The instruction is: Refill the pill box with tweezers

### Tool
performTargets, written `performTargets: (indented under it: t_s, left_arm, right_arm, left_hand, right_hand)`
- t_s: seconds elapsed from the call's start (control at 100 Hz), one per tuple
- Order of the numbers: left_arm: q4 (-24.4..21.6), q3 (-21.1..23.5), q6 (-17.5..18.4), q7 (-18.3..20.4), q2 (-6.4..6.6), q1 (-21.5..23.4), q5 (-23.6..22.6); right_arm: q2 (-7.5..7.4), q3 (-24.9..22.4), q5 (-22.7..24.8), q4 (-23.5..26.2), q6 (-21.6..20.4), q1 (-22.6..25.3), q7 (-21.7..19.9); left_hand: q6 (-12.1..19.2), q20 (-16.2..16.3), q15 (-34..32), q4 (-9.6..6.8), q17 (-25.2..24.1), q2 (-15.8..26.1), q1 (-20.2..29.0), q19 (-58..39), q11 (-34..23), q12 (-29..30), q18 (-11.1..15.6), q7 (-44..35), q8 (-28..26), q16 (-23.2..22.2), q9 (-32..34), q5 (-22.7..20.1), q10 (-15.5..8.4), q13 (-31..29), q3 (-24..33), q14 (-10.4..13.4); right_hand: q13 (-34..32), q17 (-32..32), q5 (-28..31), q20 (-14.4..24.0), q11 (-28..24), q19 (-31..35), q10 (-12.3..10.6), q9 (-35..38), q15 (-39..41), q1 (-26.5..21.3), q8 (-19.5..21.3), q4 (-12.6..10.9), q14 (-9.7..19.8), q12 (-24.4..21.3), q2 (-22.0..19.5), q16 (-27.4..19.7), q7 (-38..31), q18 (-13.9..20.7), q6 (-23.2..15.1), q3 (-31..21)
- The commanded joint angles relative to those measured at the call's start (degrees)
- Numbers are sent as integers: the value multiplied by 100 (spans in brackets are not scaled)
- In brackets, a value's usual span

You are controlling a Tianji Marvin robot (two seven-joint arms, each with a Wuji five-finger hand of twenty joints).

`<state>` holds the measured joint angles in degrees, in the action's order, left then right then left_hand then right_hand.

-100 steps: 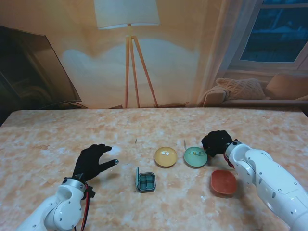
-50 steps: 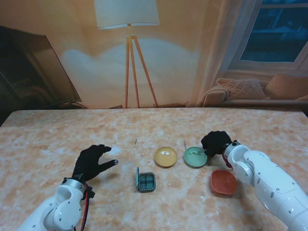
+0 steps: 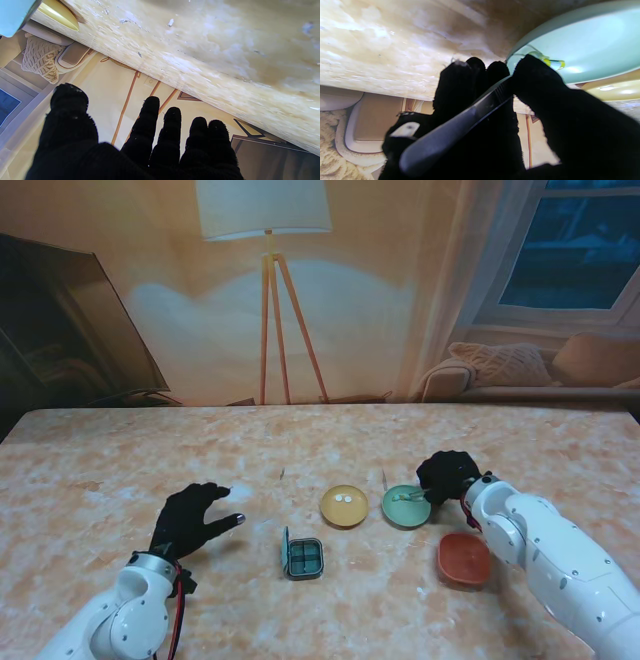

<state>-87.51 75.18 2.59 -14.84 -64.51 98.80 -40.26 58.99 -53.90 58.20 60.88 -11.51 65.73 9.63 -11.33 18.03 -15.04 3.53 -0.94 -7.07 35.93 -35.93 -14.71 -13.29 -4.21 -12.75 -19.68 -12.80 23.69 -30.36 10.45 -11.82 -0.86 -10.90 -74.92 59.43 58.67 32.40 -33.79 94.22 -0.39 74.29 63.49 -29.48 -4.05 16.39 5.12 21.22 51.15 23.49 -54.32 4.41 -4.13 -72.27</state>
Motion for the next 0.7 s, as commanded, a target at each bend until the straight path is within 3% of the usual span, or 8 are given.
performTargets:
  t_s: [0.0, 0.22, 0.69]
  left_arm:
    - [-6, 5, -3, 77, -21, 35, 13]
    - [-13, 16, -14, 110, -15, 31, 8]
    - [-179, 110, -31, 297, 26, 41, -96]
  right_arm:
    - [37, -5, 19, 34, -11, 54, -63]
    - [50, -205, 25, 254, -43, 218, -89]
    - [180, -502, -292, 1196, -279, 709, -166]
  left_hand:
    - [-29, 56, -79, -90, -77, 179, 83, -54, -3, -23, 318, -2, 104, -60, -18, -82, -63, 73, -60, 74]
    - [-9, 56, -80, -90, -66, 172, 83, -58, -3, -23, 314, 0, 106, -60, -6, -94, -81, 56, -65, 77]
    - [73, 28, -3, -90, -82, 165, 6, -5, 59, -10, 299, 20, 102, -17, -23, -25, -81, 45, -76, 82]
  right_hand:
    - [-81, 369, 442, 98, -10, 158, 653, 520, 356, -324, 117, -326, -245, 221, 212, -84, -720, 1581, -682, -599]
    - [-84, 399, 457, 122, -21, 172, 701, 531, 392, -351, 120, -327, -266, 239, 247, -79, -737, 1551, -637, -629]
    - [-72, 488, 486, 126, -50, 221, 801, 546, 527, -421, 122, -315, -337, 273, 311, -36, -743, 1514, -549, -658]
